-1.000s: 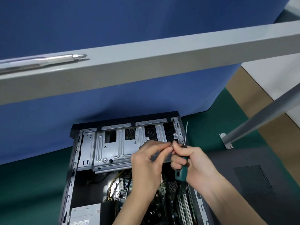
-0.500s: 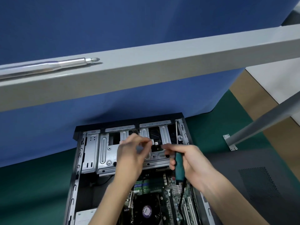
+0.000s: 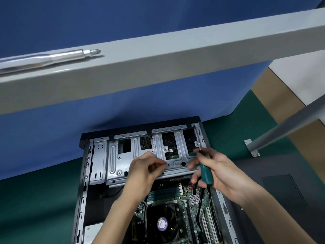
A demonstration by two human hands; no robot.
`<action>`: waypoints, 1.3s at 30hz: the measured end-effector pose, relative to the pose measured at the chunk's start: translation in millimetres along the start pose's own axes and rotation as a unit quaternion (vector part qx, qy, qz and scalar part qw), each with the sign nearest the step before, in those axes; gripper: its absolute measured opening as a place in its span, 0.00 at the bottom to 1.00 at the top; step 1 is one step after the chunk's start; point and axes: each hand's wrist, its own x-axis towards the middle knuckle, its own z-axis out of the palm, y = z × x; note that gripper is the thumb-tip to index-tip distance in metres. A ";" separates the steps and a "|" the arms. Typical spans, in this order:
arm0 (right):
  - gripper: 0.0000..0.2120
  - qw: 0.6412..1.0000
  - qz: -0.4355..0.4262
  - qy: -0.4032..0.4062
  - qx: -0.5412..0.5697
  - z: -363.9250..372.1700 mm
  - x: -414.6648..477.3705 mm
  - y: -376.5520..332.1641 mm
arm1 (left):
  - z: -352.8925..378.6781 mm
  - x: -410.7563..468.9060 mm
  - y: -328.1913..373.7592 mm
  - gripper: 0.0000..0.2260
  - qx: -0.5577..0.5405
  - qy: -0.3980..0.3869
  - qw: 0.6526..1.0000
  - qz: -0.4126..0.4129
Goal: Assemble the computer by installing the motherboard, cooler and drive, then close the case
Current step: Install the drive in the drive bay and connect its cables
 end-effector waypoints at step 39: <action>0.03 0.821 -0.242 0.092 -0.509 8.6 -46.8 -27.8 | 8.1 11.3 -9.0 0.01 -0.011 -0.007 0.999 -0.048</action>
